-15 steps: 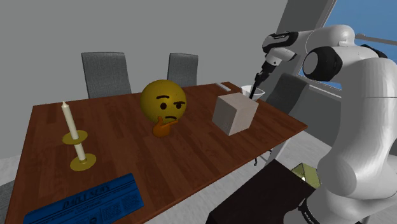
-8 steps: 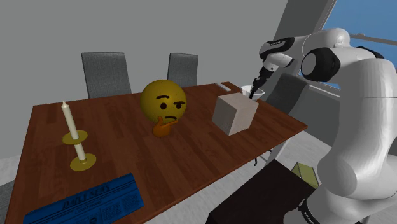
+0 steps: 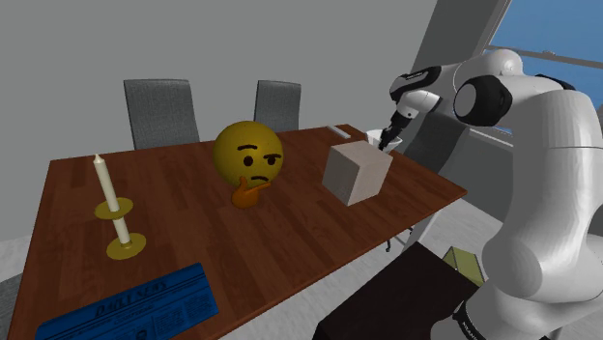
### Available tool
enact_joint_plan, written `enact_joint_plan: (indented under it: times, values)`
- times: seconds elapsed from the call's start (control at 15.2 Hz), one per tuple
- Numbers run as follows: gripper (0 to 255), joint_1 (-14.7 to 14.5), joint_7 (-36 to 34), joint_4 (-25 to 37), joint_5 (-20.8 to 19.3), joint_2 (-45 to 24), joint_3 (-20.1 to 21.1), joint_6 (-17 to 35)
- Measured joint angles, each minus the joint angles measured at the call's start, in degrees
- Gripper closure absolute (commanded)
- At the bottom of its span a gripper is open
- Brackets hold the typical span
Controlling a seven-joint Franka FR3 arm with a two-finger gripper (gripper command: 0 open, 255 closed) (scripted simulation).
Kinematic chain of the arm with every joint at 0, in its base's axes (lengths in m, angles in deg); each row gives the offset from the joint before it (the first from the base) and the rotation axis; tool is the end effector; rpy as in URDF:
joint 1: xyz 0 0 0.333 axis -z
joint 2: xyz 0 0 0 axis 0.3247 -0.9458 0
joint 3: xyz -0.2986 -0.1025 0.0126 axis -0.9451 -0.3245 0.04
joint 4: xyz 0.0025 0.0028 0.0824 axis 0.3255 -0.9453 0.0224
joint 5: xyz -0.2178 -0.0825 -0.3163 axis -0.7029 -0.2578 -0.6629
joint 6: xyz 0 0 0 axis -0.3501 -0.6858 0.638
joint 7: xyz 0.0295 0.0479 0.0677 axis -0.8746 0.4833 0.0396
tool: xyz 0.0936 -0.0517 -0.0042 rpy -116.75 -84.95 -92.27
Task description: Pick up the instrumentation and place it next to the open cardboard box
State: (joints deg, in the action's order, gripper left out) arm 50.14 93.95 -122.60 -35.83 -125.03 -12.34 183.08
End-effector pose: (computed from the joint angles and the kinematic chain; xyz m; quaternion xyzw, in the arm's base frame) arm 0.5755 -0.4591 0.3472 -0.9935 -0.0014 -0.1070 0.0379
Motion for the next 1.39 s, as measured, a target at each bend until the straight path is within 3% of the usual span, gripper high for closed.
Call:
enact_joint_plan:
  times: [0.92,1.32,1.39]
  values:
    - [255,0.56,2.68,-2.41,2.08,-3.81,1.00,8.27]
    - [255,0.52,2.80,-2.84,2.21,-3.69,1.00,9.00]
    - [0,0.52,2.47,-1.92,2.04,-4.18,0.95,8.30]
